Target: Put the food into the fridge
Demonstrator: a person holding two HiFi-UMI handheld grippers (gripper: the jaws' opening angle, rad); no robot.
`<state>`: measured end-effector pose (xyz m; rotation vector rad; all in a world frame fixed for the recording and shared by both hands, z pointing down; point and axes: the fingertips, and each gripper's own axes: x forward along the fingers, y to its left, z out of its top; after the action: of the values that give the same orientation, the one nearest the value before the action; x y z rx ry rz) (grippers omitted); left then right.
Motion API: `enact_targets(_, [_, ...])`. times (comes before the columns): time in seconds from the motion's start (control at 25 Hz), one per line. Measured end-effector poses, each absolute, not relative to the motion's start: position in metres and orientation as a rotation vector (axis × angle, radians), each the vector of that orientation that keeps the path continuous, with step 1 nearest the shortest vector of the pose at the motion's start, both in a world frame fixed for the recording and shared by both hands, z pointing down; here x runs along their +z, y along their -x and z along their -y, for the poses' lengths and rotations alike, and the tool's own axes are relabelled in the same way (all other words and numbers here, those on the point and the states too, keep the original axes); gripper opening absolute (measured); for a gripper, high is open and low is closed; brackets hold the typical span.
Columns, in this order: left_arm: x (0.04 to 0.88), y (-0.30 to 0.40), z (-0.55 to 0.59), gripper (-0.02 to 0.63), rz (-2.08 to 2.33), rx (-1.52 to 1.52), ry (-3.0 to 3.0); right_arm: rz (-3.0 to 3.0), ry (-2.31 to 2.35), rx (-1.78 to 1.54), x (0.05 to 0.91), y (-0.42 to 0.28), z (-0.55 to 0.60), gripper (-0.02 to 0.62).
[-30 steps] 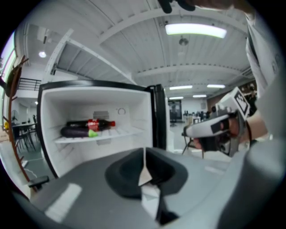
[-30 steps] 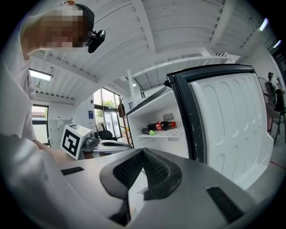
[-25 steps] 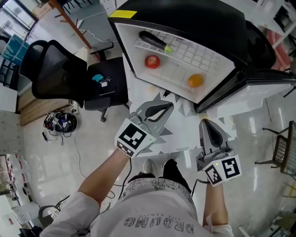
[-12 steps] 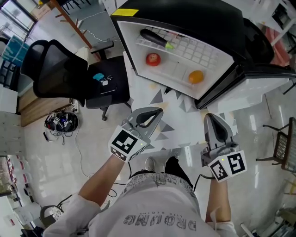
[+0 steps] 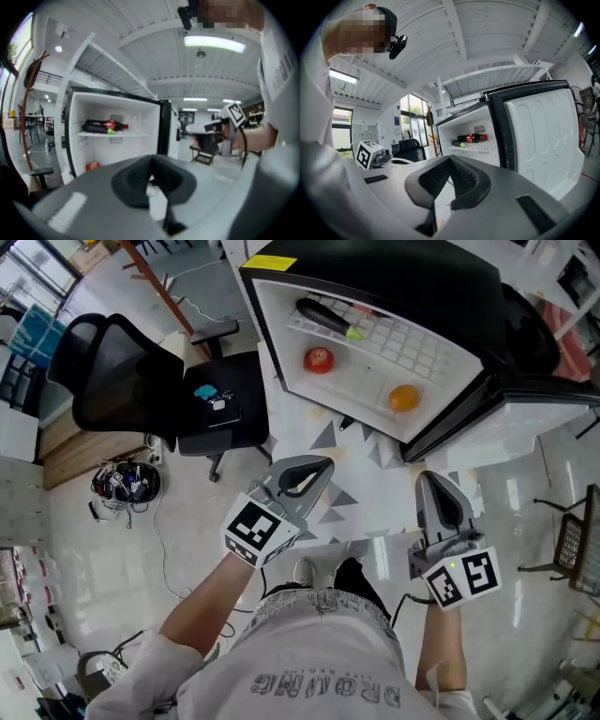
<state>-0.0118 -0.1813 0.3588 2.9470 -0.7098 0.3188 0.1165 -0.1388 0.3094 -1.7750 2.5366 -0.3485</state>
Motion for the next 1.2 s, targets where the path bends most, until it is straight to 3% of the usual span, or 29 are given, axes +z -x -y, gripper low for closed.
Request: enact_targets(1.2, [0.3515, 0.0044, 0.1874, 0.006, 0.715, 0.301, -2.952, -2.572, 1.770, -0.369, 0.3154, -0.1154, 0.1451, -0.009])
